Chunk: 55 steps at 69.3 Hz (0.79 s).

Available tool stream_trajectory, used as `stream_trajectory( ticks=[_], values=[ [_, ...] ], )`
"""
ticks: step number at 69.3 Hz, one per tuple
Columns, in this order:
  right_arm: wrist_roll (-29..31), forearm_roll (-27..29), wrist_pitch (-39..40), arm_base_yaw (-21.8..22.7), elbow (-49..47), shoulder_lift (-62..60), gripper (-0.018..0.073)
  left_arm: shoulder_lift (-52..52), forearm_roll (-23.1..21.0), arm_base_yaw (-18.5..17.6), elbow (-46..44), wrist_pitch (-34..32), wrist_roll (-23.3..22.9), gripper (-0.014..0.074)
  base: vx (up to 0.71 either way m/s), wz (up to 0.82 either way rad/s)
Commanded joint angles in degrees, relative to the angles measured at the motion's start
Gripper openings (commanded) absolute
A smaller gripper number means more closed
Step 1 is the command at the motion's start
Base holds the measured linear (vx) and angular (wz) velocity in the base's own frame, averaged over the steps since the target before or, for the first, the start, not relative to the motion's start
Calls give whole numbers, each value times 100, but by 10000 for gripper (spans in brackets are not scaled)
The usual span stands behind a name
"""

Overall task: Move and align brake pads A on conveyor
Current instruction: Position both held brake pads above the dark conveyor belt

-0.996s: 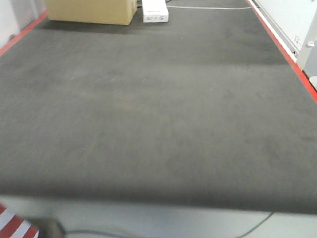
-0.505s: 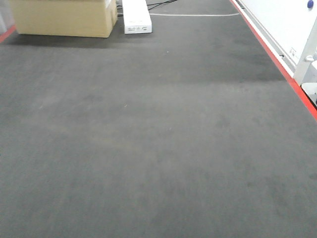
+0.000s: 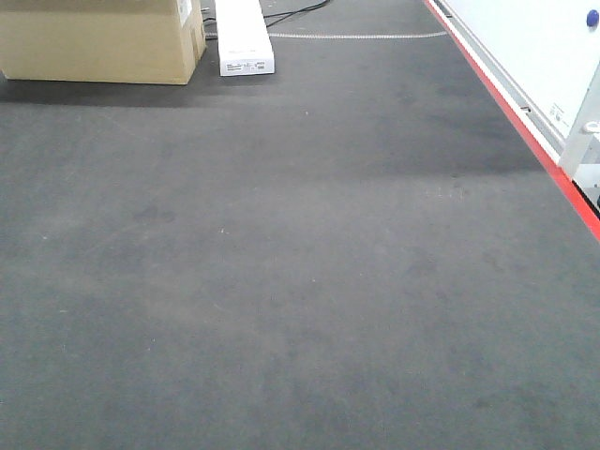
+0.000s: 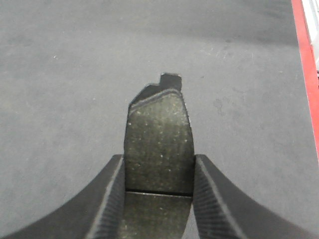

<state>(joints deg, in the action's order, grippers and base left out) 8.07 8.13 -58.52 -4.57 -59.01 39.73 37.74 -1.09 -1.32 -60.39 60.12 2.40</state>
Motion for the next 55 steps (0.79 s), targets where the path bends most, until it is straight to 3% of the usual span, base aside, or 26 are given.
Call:
stream_trajectory(
  ticks=[1, 55],
  values=[
    [62, 36, 493, 13, -160, 17, -6, 25, -37, -15, -149, -474, -15, -6, 7, 0],
    [62, 36, 486, 13, -160, 17, -6, 25, -37, -15, -149, -474, -15, -6, 1, 0]
  ],
)
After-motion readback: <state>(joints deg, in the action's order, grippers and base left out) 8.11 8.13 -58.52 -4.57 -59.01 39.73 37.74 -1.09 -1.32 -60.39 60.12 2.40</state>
